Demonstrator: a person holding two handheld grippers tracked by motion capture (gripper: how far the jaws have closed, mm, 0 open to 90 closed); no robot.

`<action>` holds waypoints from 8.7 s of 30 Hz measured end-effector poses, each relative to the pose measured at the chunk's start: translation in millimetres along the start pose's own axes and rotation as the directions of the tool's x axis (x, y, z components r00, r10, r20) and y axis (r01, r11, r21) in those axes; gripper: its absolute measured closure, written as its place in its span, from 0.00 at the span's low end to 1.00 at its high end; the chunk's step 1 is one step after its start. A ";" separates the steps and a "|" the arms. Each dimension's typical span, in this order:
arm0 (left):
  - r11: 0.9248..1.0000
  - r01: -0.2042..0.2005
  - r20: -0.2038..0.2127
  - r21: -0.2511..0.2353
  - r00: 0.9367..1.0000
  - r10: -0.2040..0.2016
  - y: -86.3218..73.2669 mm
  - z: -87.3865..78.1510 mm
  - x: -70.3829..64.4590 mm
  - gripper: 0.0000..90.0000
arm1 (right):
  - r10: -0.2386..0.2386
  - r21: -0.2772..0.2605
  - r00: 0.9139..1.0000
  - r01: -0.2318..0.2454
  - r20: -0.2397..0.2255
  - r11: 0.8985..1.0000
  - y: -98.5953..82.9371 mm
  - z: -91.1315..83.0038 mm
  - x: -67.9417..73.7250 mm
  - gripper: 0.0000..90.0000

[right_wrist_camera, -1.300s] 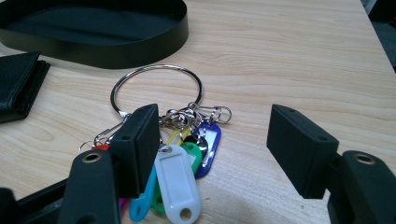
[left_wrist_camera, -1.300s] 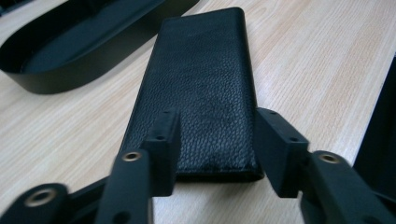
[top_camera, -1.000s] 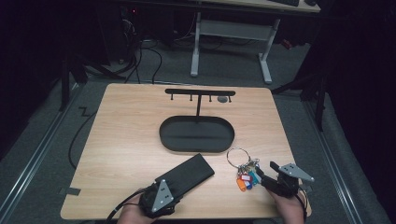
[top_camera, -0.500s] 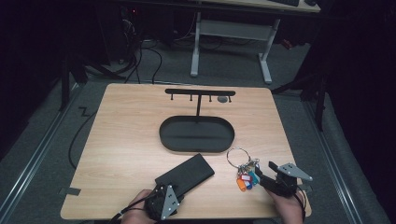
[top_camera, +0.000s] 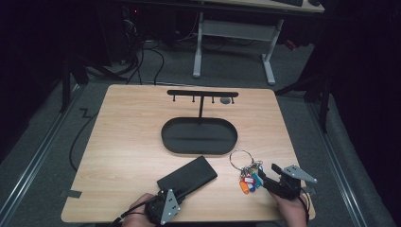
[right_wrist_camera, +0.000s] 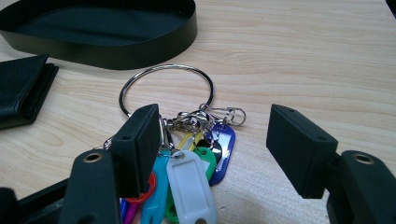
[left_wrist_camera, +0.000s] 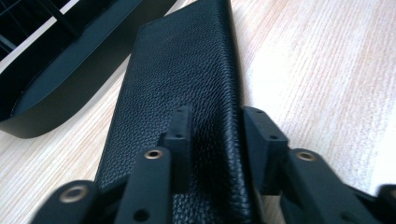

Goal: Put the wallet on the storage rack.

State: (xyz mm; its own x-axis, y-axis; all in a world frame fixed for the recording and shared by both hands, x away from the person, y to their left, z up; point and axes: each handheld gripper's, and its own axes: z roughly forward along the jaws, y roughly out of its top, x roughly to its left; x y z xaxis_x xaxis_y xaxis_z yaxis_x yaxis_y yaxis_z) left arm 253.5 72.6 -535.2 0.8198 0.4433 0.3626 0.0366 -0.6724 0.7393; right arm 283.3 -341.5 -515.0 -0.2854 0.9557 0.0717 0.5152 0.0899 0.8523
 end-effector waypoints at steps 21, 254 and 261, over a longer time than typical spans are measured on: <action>0.988 0.119 -0.002 -0.095 0.993 -0.120 2.9 -17.8 12.9 0.89 | 0.011 -0.009 1.000 -0.011 -0.003 1.000 0.3 -1.5 -3.0 0.40; 0.988 -0.122 0.000 0.089 0.992 0.123 102.4 -31.1 128.6 0.83 | 0.043 -0.021 0.998 -0.044 -0.048 0.999 -11.9 -27.3 -18.5 0.40; 0.979 -0.178 -0.011 0.097 0.984 0.180 110.3 -15.9 135.8 0.83 | 0.051 -0.020 0.998 -0.052 -0.048 0.998 -11.9 -26.9 -19.6 0.41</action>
State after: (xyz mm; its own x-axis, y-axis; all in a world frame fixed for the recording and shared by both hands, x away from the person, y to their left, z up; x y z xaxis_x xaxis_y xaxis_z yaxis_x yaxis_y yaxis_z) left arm 359.8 68.1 -395.4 0.8064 0.3221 0.4959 -0.0545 -0.7946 0.6047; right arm 261.1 -368.8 -512.6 -0.2968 0.9446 0.1402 0.5130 0.0339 0.8577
